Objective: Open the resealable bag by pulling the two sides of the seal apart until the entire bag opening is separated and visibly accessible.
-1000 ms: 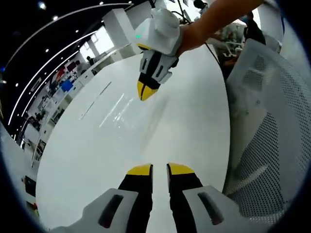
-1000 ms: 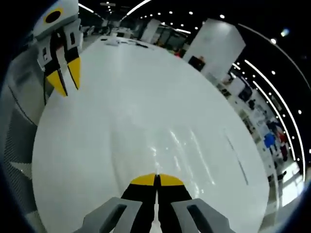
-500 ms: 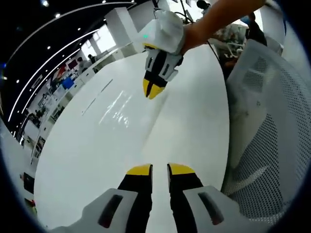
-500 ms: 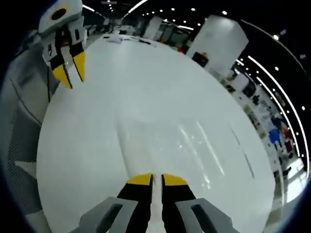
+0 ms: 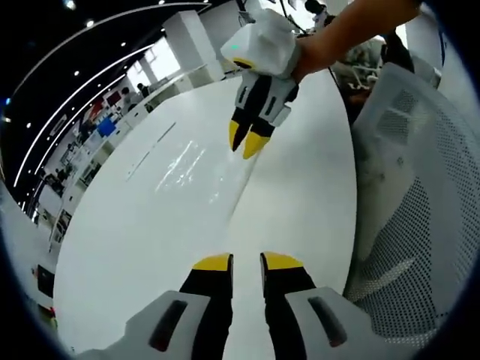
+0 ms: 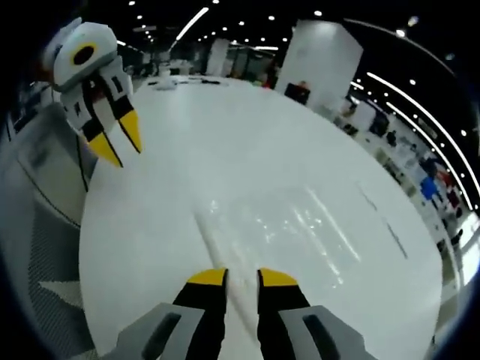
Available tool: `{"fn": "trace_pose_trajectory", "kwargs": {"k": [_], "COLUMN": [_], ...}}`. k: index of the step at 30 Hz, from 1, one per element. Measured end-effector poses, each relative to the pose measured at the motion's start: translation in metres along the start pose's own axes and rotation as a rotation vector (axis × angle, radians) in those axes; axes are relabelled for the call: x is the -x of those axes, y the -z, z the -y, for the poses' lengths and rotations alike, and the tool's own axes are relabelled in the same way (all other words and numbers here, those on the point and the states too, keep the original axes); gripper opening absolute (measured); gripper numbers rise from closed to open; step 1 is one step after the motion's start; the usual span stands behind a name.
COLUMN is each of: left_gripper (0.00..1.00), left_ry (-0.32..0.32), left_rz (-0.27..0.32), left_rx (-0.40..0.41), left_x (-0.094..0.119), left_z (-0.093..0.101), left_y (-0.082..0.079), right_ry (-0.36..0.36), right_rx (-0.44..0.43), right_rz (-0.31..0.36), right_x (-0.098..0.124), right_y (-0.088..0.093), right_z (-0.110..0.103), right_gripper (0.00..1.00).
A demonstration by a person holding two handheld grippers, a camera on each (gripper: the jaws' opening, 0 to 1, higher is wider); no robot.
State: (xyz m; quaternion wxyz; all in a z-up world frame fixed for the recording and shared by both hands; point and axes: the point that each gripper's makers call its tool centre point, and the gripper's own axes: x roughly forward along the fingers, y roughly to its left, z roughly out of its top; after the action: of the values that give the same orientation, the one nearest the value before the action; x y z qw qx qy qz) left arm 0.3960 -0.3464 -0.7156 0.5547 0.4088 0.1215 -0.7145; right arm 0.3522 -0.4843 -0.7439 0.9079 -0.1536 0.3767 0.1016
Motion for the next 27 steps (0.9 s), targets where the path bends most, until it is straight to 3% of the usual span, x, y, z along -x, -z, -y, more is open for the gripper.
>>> {"fn": "trace_pose_trajectory", "kwargs": {"k": [5,9,14,18,22,27], "left_gripper": [0.12,0.14,0.18,0.25,0.34,0.47], "left_ry": [-0.003,-0.006,-0.011,-0.020,-0.031,-0.042], "left_rz": [0.000,-0.002,-0.006,0.001,0.004,0.021], "left_rx": [0.014,0.037,0.099,0.149,0.178,0.215], "left_x": [0.001,0.001,0.000,0.000,0.000,0.001], "left_z": [0.000,0.001,-0.001,-0.003,-0.005,-0.005], "left_y": [0.001,0.003,0.006,0.006,0.006,0.007], "right_ry": [0.009,0.021,0.019,0.030,0.039,0.050], "right_rx": [-0.046,-0.146,-0.163,-0.221,-0.240,-0.295], "right_rz": [0.013,0.058,0.063,0.073,0.080,0.103], "right_x": [0.007,0.015,0.023,0.028,0.035,0.042], "right_y": [0.000,-0.003,0.003,0.010,0.017,0.019], "right_z": [0.000,0.002,-0.002,-0.006,-0.008,-0.011], "right_gripper": [0.12,0.21,0.31,0.46,0.49,0.60]}}
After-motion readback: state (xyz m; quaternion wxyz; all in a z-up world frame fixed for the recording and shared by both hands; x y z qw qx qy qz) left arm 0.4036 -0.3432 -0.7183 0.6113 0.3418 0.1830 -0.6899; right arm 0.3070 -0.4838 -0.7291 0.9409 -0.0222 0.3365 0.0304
